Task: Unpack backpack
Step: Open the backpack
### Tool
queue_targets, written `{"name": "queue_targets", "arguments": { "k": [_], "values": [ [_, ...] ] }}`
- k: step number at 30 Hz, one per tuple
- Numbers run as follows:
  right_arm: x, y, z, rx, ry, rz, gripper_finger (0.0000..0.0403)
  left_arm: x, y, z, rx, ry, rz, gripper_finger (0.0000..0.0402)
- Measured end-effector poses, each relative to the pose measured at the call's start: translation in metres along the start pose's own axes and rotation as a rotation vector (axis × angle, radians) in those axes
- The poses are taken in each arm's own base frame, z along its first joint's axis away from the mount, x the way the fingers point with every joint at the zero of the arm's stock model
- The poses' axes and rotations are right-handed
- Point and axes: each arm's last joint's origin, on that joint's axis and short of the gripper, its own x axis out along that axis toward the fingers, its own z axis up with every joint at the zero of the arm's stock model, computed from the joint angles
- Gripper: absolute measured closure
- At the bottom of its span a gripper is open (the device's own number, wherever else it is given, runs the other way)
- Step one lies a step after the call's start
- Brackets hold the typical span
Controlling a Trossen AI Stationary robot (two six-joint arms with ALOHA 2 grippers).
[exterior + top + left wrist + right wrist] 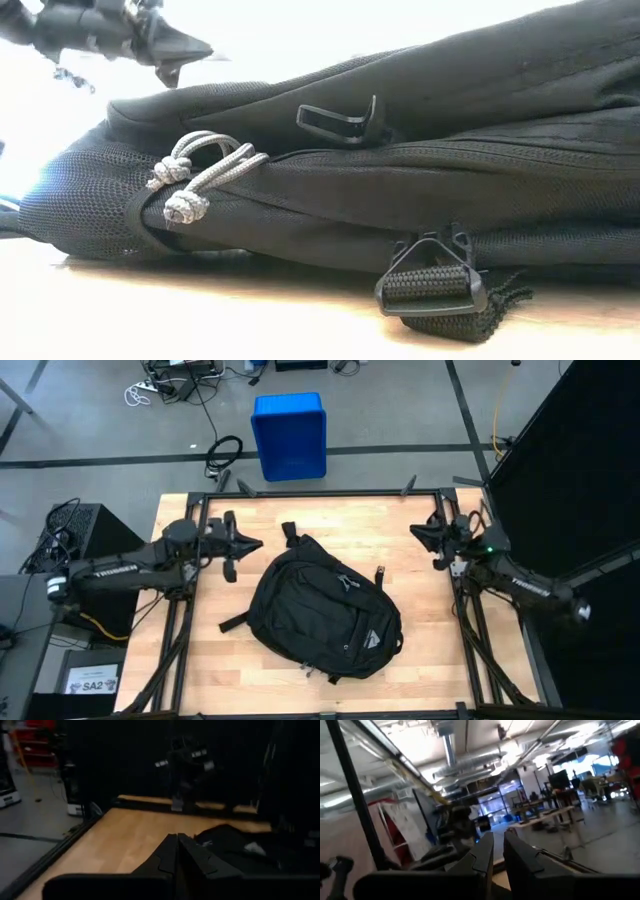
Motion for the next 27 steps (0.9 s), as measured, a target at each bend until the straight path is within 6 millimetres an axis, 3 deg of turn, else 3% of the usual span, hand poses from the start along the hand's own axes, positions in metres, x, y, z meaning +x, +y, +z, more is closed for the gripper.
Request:
{"name": "queue_targets", "arguments": {
  "k": [5,14,20,27],
  "values": [
    [0.03,0.014,-0.005,-0.07,0.128,-0.057,0.038,0.028,-0.006,0.007,0.065,0.131,-0.059,0.0401],
    [0.113,0.052,-0.021,-0.28,0.453,0.009,0.038,0.066,-0.015,-0.004,0.114,0.246,-0.132,0.0386],
    [0.154,0.062,-0.037,-0.349,0.749,-0.002,0.0376,0.092,-0.026,-0.015,0.173,0.331,-0.186,0.0303],
    [0.181,0.078,-0.044,-0.325,0.938,-0.033,0.0371,0.116,-0.036,-0.018,0.237,0.381,-0.172,0.0187]
  ]
}}
